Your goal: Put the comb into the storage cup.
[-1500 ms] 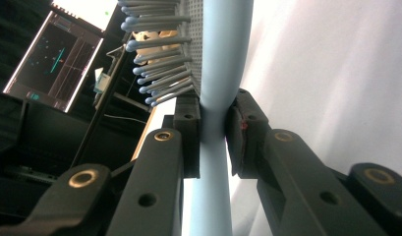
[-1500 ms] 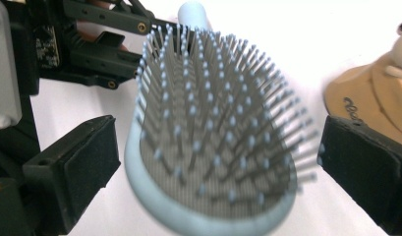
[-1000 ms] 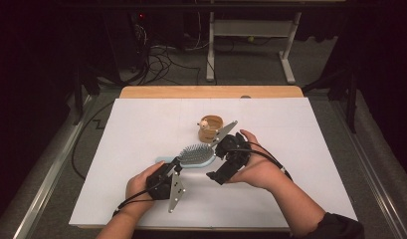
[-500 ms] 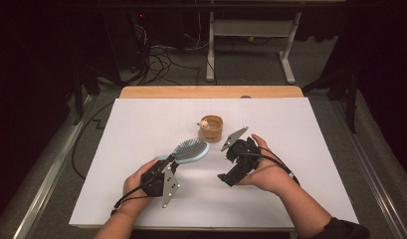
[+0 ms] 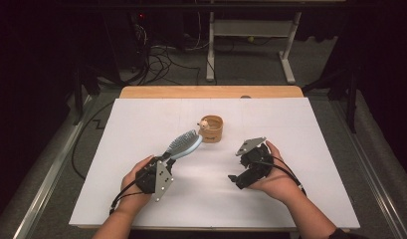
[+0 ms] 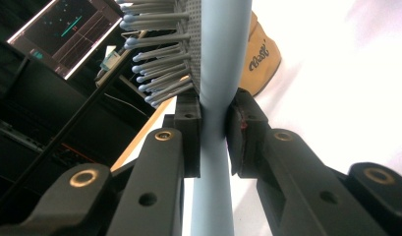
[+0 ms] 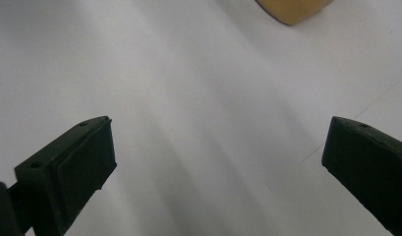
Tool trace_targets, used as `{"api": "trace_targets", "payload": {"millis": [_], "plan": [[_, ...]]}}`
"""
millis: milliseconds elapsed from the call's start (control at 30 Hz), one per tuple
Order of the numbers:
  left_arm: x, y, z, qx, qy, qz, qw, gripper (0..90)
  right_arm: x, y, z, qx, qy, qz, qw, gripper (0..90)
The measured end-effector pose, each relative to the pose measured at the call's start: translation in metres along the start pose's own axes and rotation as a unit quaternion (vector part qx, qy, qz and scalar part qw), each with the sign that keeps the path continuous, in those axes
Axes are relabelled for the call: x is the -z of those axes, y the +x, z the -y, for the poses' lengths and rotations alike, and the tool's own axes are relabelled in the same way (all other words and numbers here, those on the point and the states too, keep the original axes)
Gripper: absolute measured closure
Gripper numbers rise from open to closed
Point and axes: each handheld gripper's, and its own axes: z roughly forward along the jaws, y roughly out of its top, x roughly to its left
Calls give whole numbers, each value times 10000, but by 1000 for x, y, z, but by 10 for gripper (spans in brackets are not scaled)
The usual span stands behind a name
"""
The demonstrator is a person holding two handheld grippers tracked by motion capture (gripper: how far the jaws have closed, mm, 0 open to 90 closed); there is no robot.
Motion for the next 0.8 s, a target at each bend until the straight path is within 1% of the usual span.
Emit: {"api": "trace_targets", "payload": {"millis": [33, 67, 100, 133, 167, 200, 233, 267, 333, 367, 400, 433, 500, 567, 600, 633, 700, 733, 767, 800], "plan": [[0, 1, 0, 56, -5, 7, 10000, 776, 0, -2, 6, -73, -99, 80, 9999, 1], [1, 3, 1, 191, -25, 26, 9998, 776, 0, -2, 9, -138, -174, 104, 9997, 1], [1, 3, 1, 191, -25, 26, 9998, 777, -1, -3, 12, -173, -233, 135, 9995, 1], [1, 5, 2, 249, -32, 45, 9997, 777, -1, -3, 12, -173, -233, 135, 9995, 1], [1, 6, 3, 316, -41, 45, 9995, 776, -1, -4, 18, -232, -345, 196, 9989, 1], [1, 6, 3, 316, -41, 45, 9995, 777, -1, -5, 21, -282, -381, 217, 9986, 1], [1, 7, 3, 377, -65, 61, 9993, 777, -1, -5, 24, -312, -438, 242, 9983, 1], [2, 8, 3, 403, -67, 67, 9991, 777, -1, -5, 24, -312, -438, 242, 9983, 1], [3, 10, 3, 519, -107, 104, 9985, 777, -3, -7, 31, -430, -555, 278, 9971, 1], [3, 11, 3, 566, -119, 113, 9983, 777, -3, -7, 31, -430, -555, 278, 9971, 1], [3, 13, 4, 636, -138, 162, 9978, 777, -3, -7, 34, -459, -619, 265, 9967, 1], [4, 14, 4, 723, -162, 207, 9970, 777, -4, -8, 38, -549, -710, 245, 9957, 1], [5, 17, 5, 915, -218, 272, 9952, 776, -4, -9, 40, -584, -750, 271, 9951, 1], [6, 20, 5, 1094, -276, 311, 9931, 777, -4, -10, 46, -688, -890, 294, 9932, 1], [6, 22, 6, 1139, -292, 312, 9926, 777, -4, -10, 46, -688, -890, 294, 9932, 1], [7, 23, 6, 1211, -313, 333, 9916, 776, -4, -11, 49, -761, -996, 339, 9915, 1], [8, 26, 8, 1307, -341, 374, 9901, 777, -3, -12, 52, -846, -1126, 363, 9894, 1], [8, 27, 9, 1435, -397, 415, 9880, 777, -3, -11, 54, -874, -1217, 377, 9880, 1], [8, 27, 9, 1435, -397, 415, 9880, 777, -3, -11, 54, -874, -1217, 377, 9880, 1], [9, 29, 10, 1524, -420, 453, 9864, 777, -3, -11, 56, -935, -1296, 401, 9863, 1]]}}
